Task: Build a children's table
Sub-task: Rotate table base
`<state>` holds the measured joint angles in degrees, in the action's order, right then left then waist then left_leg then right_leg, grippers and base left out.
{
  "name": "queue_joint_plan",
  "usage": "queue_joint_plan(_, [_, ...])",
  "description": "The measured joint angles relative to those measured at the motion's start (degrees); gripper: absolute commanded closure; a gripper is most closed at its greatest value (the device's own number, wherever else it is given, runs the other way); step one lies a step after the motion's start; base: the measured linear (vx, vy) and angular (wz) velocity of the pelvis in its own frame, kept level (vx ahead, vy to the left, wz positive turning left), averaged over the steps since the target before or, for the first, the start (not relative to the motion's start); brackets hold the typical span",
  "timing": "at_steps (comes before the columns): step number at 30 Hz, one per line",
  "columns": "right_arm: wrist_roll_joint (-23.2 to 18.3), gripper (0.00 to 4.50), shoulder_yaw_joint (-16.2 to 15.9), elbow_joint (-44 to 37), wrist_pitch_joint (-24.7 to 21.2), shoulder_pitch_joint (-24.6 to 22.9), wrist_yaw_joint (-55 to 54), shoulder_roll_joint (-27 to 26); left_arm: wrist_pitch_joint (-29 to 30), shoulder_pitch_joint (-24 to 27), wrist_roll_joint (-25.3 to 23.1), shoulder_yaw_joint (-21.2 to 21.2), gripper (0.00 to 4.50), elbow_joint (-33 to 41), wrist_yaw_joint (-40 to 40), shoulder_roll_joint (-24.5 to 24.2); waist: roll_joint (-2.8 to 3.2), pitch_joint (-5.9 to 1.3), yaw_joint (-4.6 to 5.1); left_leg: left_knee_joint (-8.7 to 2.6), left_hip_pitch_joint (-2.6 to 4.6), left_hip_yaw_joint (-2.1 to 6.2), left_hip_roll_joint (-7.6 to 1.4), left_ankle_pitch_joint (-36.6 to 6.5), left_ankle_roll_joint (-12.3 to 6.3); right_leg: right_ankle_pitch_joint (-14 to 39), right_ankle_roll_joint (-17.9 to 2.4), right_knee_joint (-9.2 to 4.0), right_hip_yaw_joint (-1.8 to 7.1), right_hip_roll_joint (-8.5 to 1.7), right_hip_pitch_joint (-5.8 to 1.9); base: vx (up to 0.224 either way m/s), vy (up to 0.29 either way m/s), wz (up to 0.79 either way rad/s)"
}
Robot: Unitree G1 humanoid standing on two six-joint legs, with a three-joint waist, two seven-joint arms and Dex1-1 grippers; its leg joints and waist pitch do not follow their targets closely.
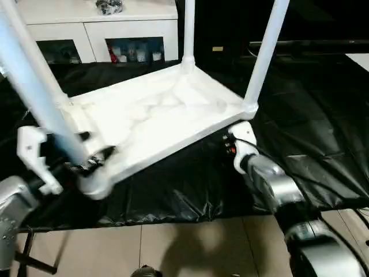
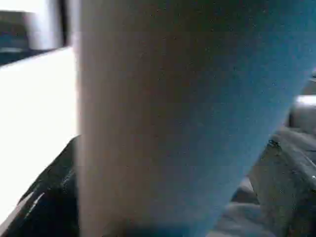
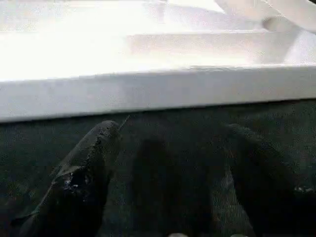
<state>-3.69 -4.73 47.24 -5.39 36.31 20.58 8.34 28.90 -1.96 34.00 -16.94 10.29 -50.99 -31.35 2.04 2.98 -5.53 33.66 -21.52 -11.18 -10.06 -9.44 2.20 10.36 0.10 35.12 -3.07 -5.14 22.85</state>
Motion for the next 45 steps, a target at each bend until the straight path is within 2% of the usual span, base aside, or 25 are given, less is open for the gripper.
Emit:
queue_joint_plan(6, [1.4,0.88,-0.1,6.8,2.4,3.4,0.8,-0.3,5.6,-0.2,4.6,6.8,0.04,5.7,-3.2,0.4,-0.04,-0.02,0.07,-0.06,-0.02,-0.02,-0.01,0.0,0.00,0.0,0.0,0.06,0.00,0.00,0.07,0.000,0.000,0.00])
queue_joint_plan(12, [2.2,0.88,0.0,11.9,3.9,4.8,0.8,-0.4,8.3,-4.9,5.1,15.7,0.04,8.8,-1.7,7.6,-0.09,-0.03,0.49,0.03,-0.07,-0.08,-0.01,0.0,0.01,0.0,0.0,0.04,0.07,0.00,0.08,0.000,0.000,0.00])
queue_joint_plan(18, [2.4,0.88,0.3,13.9,5.8,5.0,1.1,-0.8,8.4,-11.2,3.8,23.5,0.04,7.4,-0.9,13.6,-0.09,-0.03,1.84,0.01,-0.06,-0.10,-0.05,0.0,0.01,0.0,0.0,0.14,0.06,0.02,0.21,0.000,0.000,0.00])
queue_joint_plan(22, [3.0,0.88,0.5,14.7,6.2,5.2,1.1,-1.1,5.2,-16.2,0.0,27.4,0.04,2.6,0.2,18.6,0.00,0.01,2.40,0.00,-0.13,-0.10,-0.05,0.0,0.00,-0.1,-0.1,0.12,0.04,0.02,0.24,0.000,0.000,0.00])
queue_joint_plan(25, [3.3,0.88,0.6,15.0,6.7,5.3,1.2,-1.1,2.8,-18.3,-1.6,28.7,0.04,-0.5,0.6,20.0,0.07,0.03,2.50,0.00,-0.17,-0.07,-0.06,0.0,0.00,-0.1,-0.1,0.12,-0.01,0.02,0.27,0.000,0.000,0.00])
queue_joint_plan(31, [3.2,0.88,1.7,15.9,8.6,5.2,3.8,-0.7,-2.1,-23.0,-5.6,30.0,0.04,-9.0,2.7,25.8,0.28,0.10,2.52,0.11,-0.36,-0.04,-0.09,0.0,-0.02,-0.2,-0.3,0.01,-0.09,0.01,0.28,0.000,0.000,0.00])
queue_joint_plan(37, [2.0,0.88,3.2,16.4,10.0,5.2,4.4,-0.8,-7.6,-25.6,-9.0,30.7,0.04,-14.9,5.7,29.9,0.70,0.13,2.52,0.14,-0.45,0.03,-0.16,0.0,-0.03,-0.2,-0.4,-0.06,-0.34,-0.01,0.28,0.000,0.000,0.00])
queue_joint_plan(45, [1.1,0.88,5.0,16.5,12.6,5.2,5.6,-0.1,-14.9,-28.8,-12.7,30.3,0.04,-21.0,6.6,29.6,1.17,0.11,2.04,0.15,-0.53,0.06,-0.37,0.0,-0.02,-0.2,-0.4,-0.05,-0.66,-0.01,0.28,0.000,0.000,0.00])
